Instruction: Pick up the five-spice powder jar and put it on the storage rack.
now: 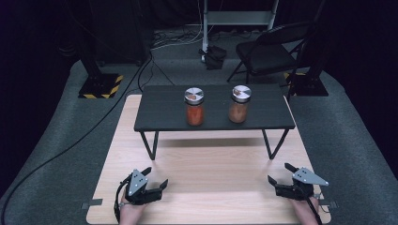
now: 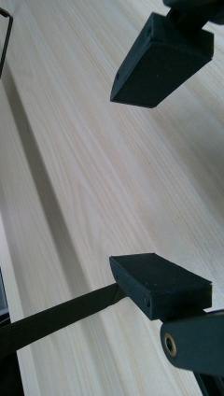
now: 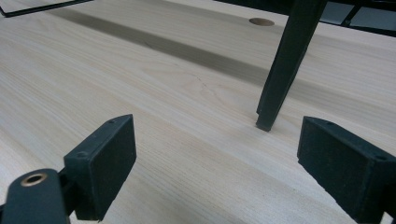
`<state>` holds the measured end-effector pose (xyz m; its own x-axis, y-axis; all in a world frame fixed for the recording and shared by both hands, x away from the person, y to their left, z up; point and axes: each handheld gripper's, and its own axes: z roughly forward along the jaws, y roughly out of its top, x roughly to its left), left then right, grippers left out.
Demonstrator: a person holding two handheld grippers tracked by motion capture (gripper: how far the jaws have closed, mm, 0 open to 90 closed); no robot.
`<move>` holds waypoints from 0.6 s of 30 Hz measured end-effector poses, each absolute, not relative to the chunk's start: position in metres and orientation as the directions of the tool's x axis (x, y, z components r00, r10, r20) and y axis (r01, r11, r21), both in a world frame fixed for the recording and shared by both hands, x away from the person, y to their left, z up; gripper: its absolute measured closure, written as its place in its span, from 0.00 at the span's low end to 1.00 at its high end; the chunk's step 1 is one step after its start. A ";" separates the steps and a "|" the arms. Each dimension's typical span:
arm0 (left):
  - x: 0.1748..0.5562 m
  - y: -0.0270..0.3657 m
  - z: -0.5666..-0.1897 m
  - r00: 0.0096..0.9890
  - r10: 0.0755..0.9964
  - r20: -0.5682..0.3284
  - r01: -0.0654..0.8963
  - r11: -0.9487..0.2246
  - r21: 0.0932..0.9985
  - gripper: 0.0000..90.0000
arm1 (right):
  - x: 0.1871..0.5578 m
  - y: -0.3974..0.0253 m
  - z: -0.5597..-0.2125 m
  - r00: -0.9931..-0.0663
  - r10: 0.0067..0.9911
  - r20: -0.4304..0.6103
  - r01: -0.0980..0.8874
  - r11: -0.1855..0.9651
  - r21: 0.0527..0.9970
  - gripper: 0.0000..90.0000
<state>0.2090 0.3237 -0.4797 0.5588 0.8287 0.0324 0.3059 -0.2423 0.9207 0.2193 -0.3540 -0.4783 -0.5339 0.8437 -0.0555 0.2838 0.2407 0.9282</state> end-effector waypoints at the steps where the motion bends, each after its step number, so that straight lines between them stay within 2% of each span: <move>1: 0.209 0.324 -0.480 0.559 0.828 0.033 0.305 -0.243 0.921 0.20 | 0.219 -0.354 -0.478 -0.534 0.844 -0.056 0.284 0.241 0.928 0.12; 18: 0.209 0.323 -0.480 0.557 0.830 0.033 0.306 -0.242 0.921 0.20 | 0.219 -0.354 -0.478 -0.534 0.844 -0.055 0.284 0.240 0.928 0.12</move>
